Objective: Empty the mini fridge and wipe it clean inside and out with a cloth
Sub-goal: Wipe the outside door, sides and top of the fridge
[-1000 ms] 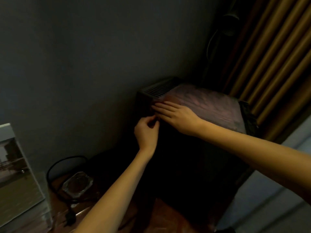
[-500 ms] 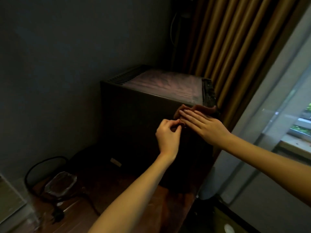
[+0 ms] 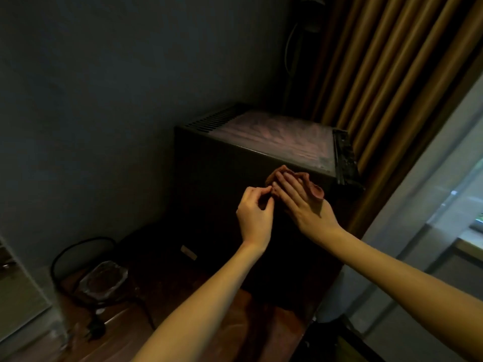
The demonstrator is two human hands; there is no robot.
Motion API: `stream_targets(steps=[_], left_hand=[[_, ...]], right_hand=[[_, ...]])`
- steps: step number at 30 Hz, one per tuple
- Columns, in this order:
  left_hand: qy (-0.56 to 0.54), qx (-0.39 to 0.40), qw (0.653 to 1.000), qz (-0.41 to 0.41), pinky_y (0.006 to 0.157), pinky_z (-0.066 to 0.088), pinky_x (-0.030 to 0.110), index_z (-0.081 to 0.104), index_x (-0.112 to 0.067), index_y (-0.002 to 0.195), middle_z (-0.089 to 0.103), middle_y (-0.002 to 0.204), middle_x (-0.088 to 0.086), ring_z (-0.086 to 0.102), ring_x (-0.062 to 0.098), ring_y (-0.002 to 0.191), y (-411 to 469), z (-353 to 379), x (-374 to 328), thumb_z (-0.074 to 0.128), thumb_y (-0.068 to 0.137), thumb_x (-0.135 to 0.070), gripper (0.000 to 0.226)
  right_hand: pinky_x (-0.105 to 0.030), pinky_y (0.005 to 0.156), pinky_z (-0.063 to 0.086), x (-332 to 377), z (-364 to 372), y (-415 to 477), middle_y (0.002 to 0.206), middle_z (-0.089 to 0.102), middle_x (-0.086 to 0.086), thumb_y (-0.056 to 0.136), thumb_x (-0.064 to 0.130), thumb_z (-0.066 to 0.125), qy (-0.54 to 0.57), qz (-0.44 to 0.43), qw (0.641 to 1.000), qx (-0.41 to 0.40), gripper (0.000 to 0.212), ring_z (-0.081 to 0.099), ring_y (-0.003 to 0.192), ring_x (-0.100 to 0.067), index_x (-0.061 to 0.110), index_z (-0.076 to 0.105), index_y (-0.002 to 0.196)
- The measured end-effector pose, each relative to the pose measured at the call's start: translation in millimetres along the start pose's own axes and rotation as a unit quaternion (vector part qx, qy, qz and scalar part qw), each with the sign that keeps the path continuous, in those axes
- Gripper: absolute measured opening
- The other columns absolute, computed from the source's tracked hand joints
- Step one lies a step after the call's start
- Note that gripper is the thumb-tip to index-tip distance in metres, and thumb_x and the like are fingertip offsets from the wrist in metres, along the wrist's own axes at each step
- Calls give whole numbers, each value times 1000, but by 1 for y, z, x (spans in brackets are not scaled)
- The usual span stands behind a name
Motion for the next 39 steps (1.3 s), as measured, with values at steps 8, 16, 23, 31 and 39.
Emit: stream_targets(steps=[8, 16, 23, 31, 39], left_hand=[[-63, -128, 984, -108, 85, 54, 20, 63, -17, 118, 53, 122, -4, 59, 11, 110, 50, -62, 58, 62, 86, 5, 39], [37, -113, 981, -151, 116, 28, 32, 38, -11, 147, 43, 148, 6, 39, 17, 137, 100, -118, 111, 51, 95, -4, 54], [12, -66, 980, -186, 117, 27, 33, 33, -12, 149, 40, 150, 6, 37, 17, 138, 99, -123, 121, 47, 94, 1, 57], [52, 21, 981, -187, 116, 19, 22, 28, -13, 150, 31, 155, 5, 26, 15, 143, 30, -75, 94, 50, 90, 6, 67], [45, 148, 978, -136, 113, 5, 13, 5, -8, 153, -2, 161, 5, 0, 11, 146, -72, 20, 50, 54, 88, 3, 82]], right_hand=[[-45, 118, 1, 68, 20, 120, 161, 6, -13, 92, 7, 37, -45, -139, 987, 60, 65, 6, 148, -30, 9, 11, 152], [-41, 113, -13, 138, 44, 225, 160, -14, -13, 100, 13, 32, -124, -184, 967, 125, 66, -12, 148, -26, 3, -9, 151], [-36, 110, -17, 146, 60, 231, 151, -29, -16, 103, 32, 24, -147, -120, 978, 90, 65, -18, 146, -25, 14, -19, 149], [-47, 111, -15, 107, 50, 136, 158, -21, -15, 97, 16, 25, -171, -209, 957, 109, 67, -17, 146, -29, 4, -17, 149], [-43, 120, -4, 35, 45, -3, 158, 15, -7, 81, 11, 52, -79, -152, 985, -6, 69, 5, 148, -26, 11, 33, 148]])
Point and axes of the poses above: each hand's wrist, its own y-axis towards the middle knuckle, its own z-axis out of the palm, x = y × z, the point moved 1 cm from there along y, towards the middle knuckle
